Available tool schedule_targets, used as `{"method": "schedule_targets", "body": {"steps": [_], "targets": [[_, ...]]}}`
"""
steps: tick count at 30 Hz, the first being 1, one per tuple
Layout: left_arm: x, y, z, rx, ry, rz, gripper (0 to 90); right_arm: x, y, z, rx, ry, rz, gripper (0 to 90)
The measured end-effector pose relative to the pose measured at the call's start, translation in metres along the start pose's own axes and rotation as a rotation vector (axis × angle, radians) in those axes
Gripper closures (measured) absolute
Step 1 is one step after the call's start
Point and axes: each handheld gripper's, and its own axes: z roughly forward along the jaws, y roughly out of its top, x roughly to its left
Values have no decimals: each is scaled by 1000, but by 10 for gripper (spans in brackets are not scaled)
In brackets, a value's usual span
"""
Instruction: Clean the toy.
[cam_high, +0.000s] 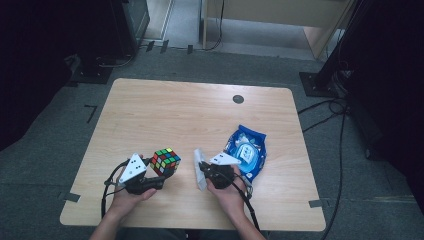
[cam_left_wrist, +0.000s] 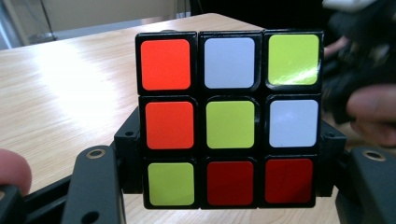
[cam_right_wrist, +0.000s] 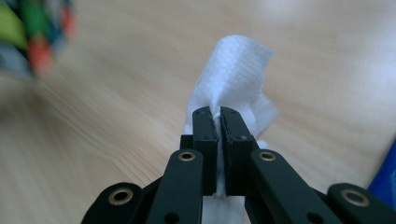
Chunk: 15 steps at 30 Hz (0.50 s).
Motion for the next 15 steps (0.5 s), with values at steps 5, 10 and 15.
{"method": "schedule_targets", "body": {"steps": [5,10,15], "targets": [[-17,-1,8,20,-67,69,338,14,25,-26,-168,122,21,870],[-33,-2,17,50,-99,123,338,20,29,-25,-144,212,85,872],[-39,-3,20,76,-91,151,339,28,29,-26,-143,250,79,874]]}}
